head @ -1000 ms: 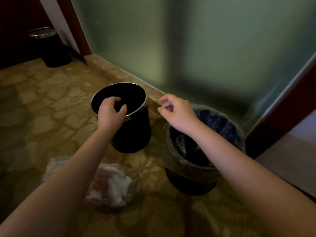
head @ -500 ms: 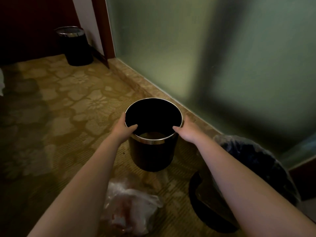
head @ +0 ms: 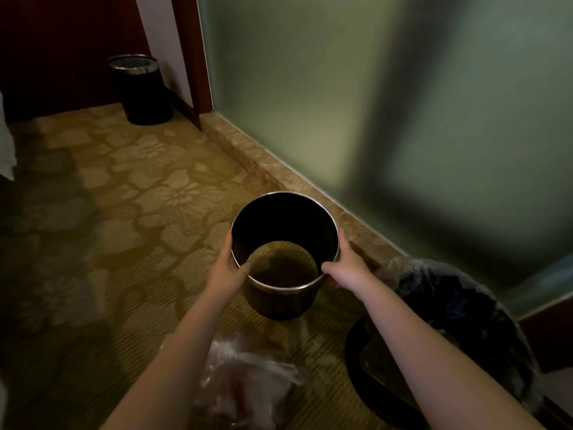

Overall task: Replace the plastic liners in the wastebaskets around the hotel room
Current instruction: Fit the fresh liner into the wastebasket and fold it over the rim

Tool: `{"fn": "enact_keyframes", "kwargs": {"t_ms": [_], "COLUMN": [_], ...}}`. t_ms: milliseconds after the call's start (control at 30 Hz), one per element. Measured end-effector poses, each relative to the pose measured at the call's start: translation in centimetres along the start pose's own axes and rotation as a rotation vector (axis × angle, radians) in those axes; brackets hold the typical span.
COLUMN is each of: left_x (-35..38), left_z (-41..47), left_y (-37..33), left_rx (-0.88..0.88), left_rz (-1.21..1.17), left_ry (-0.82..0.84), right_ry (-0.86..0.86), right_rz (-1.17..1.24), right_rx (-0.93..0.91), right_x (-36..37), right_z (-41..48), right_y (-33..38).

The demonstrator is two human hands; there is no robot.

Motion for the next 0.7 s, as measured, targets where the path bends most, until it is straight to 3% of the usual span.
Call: {"fn": "enact_keyframes", "kwargs": {"t_ms": [267,700], "left_x": [-0.6,-2.1], "left_z": [-3.2,-14.3], "left_y": [-3.2,-24.0], "left_rx": [0.044,0.406], "left_rz": [-0.047,0.093], "left_ry": [-0.088,-0.204], "right_ry": [-0.09,-0.368], "right_rz": [-0.019,-0.015], "right_rx": [-0.091,-0.331], "right_x": [-1.9,-18.8], "right_z": [-2.4,-11.5], "right_y": [1.6,11.8]}}
Point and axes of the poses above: each hand's wrist, its own z-axis towards the middle knuckle, its own x-axis out of the palm, y = z × x, the point moved 10 cm from there along z, towards the middle knuckle, and after that the axes turned 7 degrees about -x, right-handed, at the moved point
